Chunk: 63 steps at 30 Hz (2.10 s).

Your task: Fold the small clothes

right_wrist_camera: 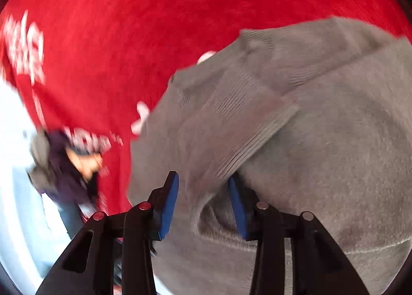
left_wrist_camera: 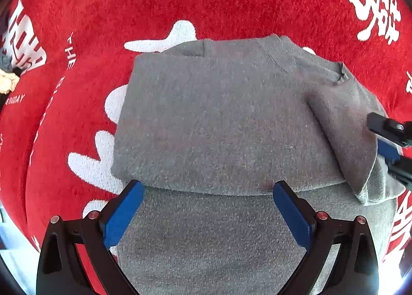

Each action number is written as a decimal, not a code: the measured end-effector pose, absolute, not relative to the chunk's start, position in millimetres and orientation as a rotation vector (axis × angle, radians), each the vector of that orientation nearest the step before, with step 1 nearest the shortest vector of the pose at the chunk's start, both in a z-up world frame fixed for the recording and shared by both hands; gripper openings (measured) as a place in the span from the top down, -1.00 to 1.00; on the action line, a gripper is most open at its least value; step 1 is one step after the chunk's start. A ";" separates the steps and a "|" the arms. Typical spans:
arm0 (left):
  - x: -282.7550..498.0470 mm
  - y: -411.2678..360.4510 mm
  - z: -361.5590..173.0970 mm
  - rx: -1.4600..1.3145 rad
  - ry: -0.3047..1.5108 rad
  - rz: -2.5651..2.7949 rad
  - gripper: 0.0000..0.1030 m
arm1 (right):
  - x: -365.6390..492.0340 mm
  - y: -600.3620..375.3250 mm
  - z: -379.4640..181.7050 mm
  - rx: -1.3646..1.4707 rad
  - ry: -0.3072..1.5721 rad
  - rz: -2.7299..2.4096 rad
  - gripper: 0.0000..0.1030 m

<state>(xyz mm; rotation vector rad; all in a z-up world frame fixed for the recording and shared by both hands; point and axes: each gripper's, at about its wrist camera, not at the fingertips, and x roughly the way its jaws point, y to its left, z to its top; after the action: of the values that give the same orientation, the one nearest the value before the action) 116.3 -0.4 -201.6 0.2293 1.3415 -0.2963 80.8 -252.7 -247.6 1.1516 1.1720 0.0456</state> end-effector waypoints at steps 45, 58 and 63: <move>157.2 20.7 -180.2 -0.146 1.464 -0.539 0.83 | -51.4 -374.4 -242.4 1.102 1.209 -0.368 0.05; 137.4 38.1 -183.7 0.004 1.442 -0.361 -0.26 | -33.9 -357.6 -241.2 0.773 1.384 -0.377 -0.04; 138.1 47.7 -176.2 0.032 1.438 -0.338 -0.26 | -41.7 -348.2 -232.8 0.783 1.385 -0.379 -0.04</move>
<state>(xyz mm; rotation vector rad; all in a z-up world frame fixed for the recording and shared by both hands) 138.1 47.7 -176.2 0.0323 1.4382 -0.3385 -41.7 -348.2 -232.8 0.7828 1.3847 -0.3792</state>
